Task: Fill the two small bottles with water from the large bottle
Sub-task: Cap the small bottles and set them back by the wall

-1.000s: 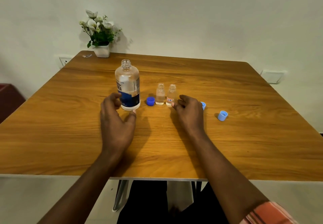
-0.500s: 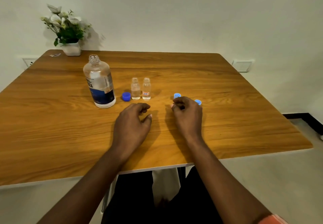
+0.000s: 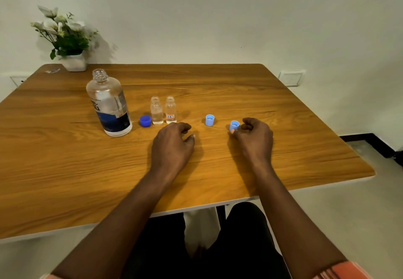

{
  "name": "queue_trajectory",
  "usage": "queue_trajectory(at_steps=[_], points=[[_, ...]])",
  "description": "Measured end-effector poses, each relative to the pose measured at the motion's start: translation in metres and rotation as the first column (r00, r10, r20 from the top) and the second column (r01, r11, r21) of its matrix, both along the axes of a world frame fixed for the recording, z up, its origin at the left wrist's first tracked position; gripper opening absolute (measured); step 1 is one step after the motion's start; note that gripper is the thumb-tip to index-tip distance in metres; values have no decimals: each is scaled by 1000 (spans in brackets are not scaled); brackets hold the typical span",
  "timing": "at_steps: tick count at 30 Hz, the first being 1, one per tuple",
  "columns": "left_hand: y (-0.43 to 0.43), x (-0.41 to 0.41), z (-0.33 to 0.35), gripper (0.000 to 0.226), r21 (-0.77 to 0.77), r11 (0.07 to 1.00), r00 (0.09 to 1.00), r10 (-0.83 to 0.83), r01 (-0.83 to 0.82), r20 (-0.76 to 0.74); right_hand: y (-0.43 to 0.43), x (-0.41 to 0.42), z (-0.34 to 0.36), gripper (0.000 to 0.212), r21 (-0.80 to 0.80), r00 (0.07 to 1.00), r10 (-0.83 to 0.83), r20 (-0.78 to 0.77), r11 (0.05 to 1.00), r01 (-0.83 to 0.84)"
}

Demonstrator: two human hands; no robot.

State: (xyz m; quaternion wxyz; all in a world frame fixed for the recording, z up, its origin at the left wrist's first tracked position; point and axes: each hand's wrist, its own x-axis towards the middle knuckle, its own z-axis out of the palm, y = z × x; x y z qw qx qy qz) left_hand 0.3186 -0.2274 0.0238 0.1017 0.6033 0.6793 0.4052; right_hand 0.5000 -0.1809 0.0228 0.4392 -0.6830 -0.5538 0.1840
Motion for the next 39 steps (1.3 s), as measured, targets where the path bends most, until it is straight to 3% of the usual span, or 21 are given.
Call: queue_trajectory(at_steps=[4, 11, 23, 29, 39], points=[[1, -1, -1, 34, 5, 1000, 1000, 17, -17, 1, 3, -2, -2, 50, -24, 996, 1, 91, 1000, 1], [3, -15, 3, 37, 25, 992, 990, 121, -123, 67, 2, -4, -3, 27, 5, 989, 8, 150, 1000, -9], [15, -29, 9, 55, -5, 977, 972, 213, -213, 100, -4, -19, -2, 32, 45, 990, 94, 101, 994, -99], [21, -28, 8, 43, 21, 970, 970, 240, -241, 38, -4, -19, -4, 32, 64, 991, 112, 69, 991, -116], [32, -32, 5, 48, 70, 957, 956, 286, -282, -58, -1, -23, -3, 22, 121, 989, 147, -30, 982, -142]])
